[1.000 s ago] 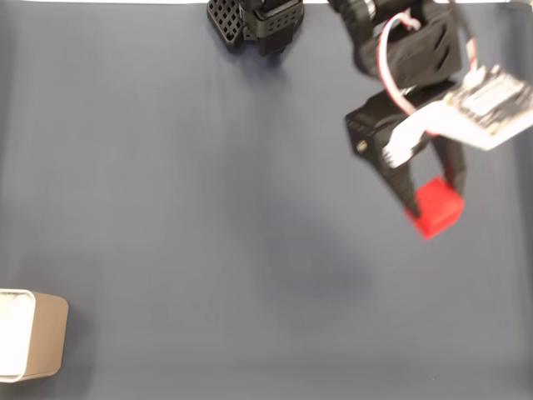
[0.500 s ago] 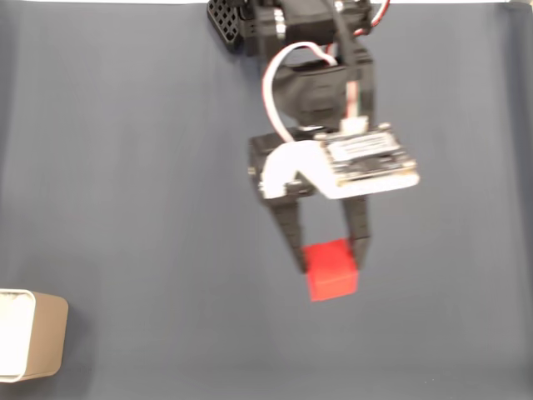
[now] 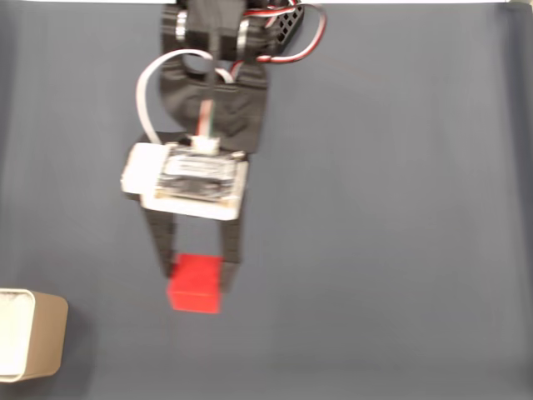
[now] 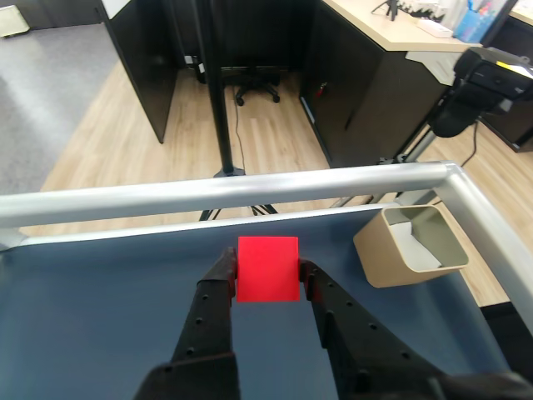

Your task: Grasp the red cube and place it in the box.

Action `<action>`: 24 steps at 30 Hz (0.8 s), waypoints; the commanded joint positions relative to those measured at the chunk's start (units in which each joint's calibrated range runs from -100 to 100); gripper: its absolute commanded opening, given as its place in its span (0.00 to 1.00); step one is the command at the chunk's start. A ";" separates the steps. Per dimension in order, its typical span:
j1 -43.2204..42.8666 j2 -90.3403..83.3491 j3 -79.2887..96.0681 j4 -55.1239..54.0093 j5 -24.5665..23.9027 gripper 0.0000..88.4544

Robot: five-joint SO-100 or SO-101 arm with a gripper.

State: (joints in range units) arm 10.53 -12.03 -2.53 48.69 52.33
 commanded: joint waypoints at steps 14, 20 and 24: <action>9.85 14.19 -20.00 -0.41 -1.61 0.00; 12.62 21.73 -27.40 -0.57 -1.90 0.00; 14.47 25.81 -30.86 -1.23 -2.00 0.00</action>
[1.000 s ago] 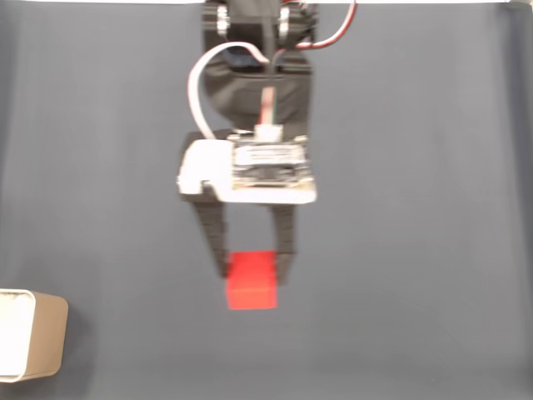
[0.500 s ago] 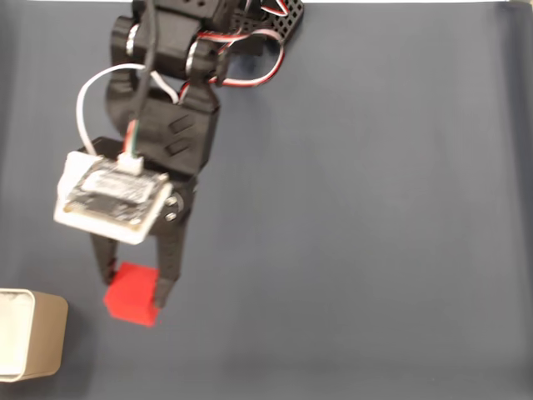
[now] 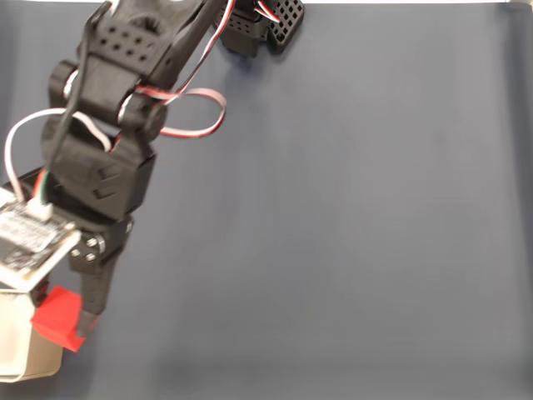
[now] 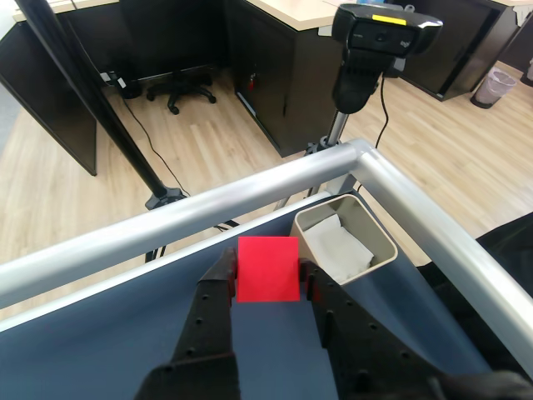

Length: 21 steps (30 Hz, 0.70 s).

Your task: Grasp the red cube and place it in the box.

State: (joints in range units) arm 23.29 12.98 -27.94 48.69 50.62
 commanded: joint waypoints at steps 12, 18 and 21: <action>6.04 11.19 -15.86 -1.47 -0.54 0.00; 7.03 16.31 -22.06 -2.13 -0.83 0.00; 7.46 19.08 -25.53 -2.13 -0.83 0.00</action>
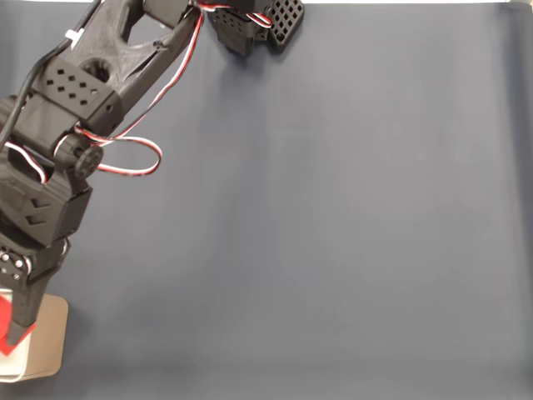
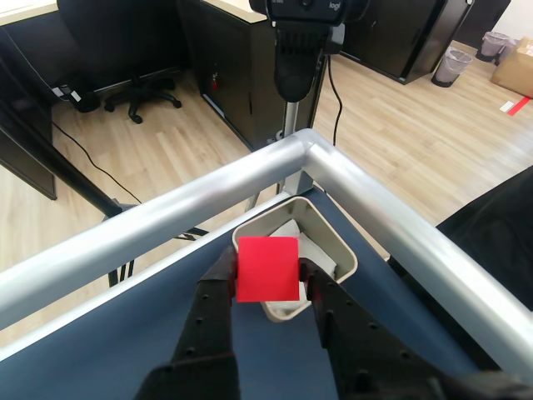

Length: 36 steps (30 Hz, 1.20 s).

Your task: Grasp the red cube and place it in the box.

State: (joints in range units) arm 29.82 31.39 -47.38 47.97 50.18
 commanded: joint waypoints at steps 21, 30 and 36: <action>3.63 13.06 -19.32 -2.48 -0.34 0.00; 4.13 14.97 -21.24 -2.48 -0.05 0.00; 3.91 15.14 -21.24 -2.40 -0.15 0.00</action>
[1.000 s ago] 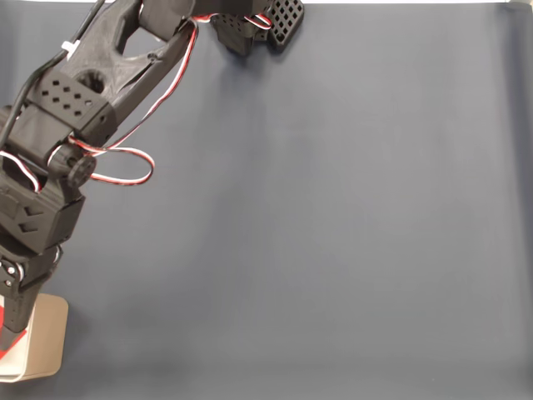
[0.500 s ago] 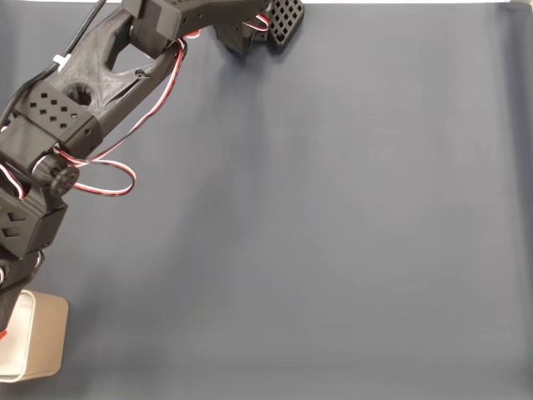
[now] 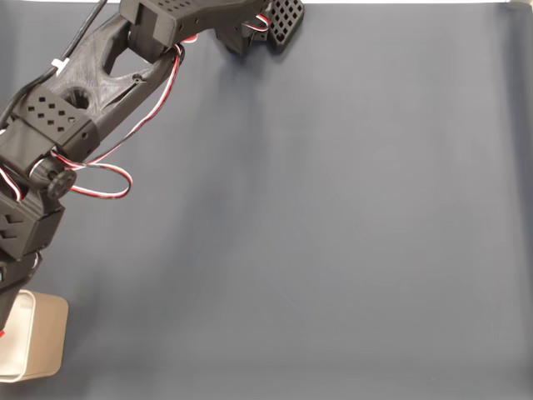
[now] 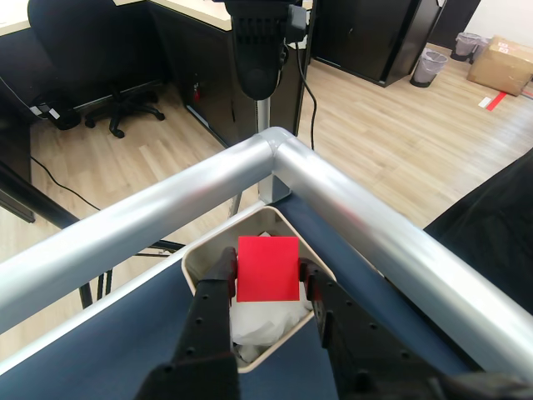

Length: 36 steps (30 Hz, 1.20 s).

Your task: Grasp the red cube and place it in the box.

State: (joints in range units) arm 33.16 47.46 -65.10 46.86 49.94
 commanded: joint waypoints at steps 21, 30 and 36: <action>-0.13 -1.79 -3.15 -0.71 0.20 0.28; -0.42 -2.40 -2.97 -0.46 -0.10 0.43; -0.49 -2.66 -2.87 -0.55 -0.10 0.45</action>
State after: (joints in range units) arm 33.16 47.46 -65.10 46.86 49.94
